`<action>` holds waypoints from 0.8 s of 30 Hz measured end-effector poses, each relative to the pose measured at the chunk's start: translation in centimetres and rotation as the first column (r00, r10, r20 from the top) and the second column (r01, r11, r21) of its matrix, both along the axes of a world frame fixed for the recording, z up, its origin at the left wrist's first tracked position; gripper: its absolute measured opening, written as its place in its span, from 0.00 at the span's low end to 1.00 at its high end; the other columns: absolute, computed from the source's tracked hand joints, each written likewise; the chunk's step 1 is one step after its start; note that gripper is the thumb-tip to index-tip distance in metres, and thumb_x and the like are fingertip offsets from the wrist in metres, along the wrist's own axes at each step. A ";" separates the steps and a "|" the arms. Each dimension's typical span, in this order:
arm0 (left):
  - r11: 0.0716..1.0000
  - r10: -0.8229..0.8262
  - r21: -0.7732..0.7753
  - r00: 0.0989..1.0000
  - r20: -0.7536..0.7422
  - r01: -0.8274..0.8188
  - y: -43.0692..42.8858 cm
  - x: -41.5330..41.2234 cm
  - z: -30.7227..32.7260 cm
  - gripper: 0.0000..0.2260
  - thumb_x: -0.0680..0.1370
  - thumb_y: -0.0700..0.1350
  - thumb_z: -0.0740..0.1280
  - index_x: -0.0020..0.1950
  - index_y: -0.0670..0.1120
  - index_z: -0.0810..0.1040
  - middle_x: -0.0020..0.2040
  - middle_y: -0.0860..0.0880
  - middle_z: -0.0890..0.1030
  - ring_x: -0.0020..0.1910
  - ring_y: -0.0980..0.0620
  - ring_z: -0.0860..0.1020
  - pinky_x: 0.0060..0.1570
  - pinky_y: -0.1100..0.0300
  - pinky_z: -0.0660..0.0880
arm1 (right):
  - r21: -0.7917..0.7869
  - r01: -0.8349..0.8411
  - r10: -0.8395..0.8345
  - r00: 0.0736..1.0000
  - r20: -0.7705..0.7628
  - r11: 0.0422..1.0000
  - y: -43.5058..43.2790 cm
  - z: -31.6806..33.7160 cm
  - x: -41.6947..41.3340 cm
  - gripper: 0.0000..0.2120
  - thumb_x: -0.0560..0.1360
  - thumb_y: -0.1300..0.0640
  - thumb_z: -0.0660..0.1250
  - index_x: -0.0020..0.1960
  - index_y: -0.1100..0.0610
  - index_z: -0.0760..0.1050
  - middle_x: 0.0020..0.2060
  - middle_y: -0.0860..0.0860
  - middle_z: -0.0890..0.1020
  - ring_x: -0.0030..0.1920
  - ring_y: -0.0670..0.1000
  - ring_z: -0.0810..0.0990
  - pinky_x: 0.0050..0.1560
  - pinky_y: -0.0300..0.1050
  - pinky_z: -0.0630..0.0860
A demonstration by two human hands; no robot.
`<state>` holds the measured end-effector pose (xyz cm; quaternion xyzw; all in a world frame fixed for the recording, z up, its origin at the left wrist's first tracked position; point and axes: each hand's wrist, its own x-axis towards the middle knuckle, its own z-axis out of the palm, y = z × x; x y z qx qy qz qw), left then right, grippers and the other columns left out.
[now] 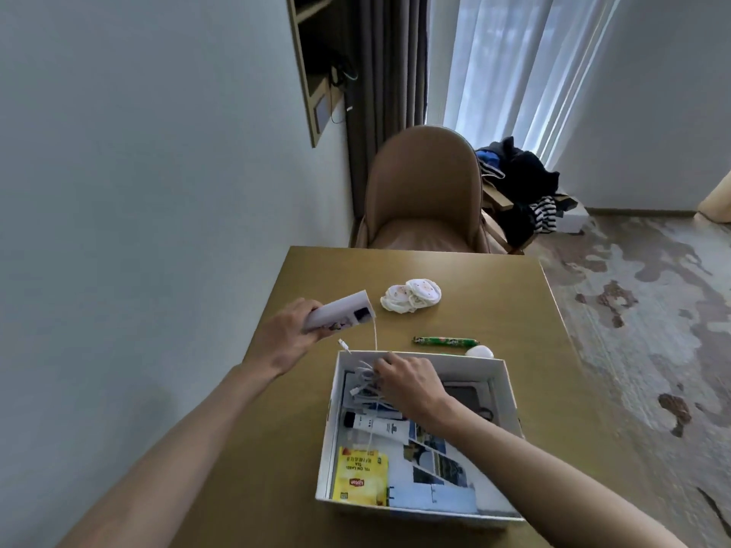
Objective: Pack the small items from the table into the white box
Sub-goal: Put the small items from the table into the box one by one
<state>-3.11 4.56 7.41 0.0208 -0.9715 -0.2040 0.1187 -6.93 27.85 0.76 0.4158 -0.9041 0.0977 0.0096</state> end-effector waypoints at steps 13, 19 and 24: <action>0.990 -0.023 0.141 0.997 0.074 0.012 6.3 9.0 -0.8 0.14 0.72 0.53 0.72 0.53 0.50 0.74 0.45 0.57 0.75 0.39 0.57 0.75 0.33 0.66 0.67 | -0.134 0.308 -0.219 0.866 0.449 0.942 6.1 1.9 -0.2 0.09 0.78 0.54 0.62 0.54 0.52 0.80 0.52 0.49 0.82 0.48 0.52 0.81 0.50 0.52 0.80; 0.989 -0.142 0.083 0.966 0.218 0.126 11.8 8.1 -2.2 0.13 0.72 0.57 0.70 0.52 0.55 0.73 0.46 0.58 0.76 0.40 0.58 0.75 0.33 0.63 0.70 | -0.162 0.426 -0.194 0.676 0.711 0.890 13.1 5.5 1.3 0.07 0.79 0.55 0.64 0.53 0.54 0.80 0.47 0.53 0.83 0.45 0.50 0.82 0.41 0.40 0.79; 0.963 -0.263 0.069 0.856 0.446 0.260 17.0 5.5 -4.3 0.14 0.71 0.55 0.70 0.52 0.52 0.74 0.49 0.51 0.79 0.46 0.50 0.77 0.44 0.53 0.75 | 0.023 0.386 -0.384 0.905 0.184 0.922 16.4 5.4 4.1 0.12 0.79 0.51 0.59 0.56 0.53 0.78 0.59 0.52 0.79 0.61 0.54 0.72 0.59 0.54 0.71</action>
